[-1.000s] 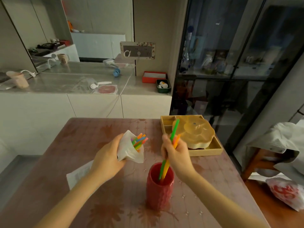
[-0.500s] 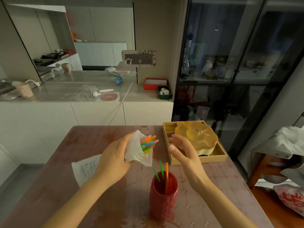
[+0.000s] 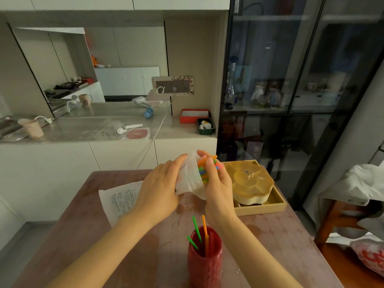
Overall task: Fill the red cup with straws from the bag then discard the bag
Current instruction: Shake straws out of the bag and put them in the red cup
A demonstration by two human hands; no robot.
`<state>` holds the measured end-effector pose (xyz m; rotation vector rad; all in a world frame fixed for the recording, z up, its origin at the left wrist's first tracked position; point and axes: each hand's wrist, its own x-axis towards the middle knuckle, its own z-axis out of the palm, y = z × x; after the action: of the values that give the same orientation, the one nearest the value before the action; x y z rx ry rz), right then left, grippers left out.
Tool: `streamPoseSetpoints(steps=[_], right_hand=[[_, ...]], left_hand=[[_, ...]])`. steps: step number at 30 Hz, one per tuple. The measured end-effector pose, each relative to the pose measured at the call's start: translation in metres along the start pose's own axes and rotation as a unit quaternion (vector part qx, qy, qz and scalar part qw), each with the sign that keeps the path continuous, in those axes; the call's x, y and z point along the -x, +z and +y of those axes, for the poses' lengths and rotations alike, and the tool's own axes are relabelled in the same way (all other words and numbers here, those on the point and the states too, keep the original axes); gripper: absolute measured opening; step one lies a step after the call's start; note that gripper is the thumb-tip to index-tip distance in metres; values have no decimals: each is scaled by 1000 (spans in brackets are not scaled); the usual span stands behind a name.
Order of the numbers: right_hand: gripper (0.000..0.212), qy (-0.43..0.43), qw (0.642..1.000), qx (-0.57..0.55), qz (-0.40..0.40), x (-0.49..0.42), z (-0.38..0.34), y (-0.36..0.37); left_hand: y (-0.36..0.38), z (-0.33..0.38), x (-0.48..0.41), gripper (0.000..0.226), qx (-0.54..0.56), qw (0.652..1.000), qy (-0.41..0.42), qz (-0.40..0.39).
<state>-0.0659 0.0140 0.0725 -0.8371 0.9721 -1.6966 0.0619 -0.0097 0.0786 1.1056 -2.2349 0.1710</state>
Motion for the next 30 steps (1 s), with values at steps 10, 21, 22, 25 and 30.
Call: streamPoseSetpoints(steps=[10, 21, 22, 25, 30], right_hand=[[60, 95, 973, -192, 80, -22, -6, -39], [43, 76, 979, -164, 89, -27, -12, -52], [43, 66, 976, -176, 107, -29, -18, -55], [47, 28, 960, -229, 158, -33, -33, -67], [50, -22, 946, -275, 170, -36, -61, -93]], left_hand=[[11, -11, 8, 95, -98, 991, 23, -89], [28, -19, 31, 88, -51, 991, -9, -127], [30, -23, 35, 88, -49, 990, -20, -128], [35, -33, 47, 87, -41, 990, -48, -123], [35, -47, 65, 82, -27, 989, -92, -112]])
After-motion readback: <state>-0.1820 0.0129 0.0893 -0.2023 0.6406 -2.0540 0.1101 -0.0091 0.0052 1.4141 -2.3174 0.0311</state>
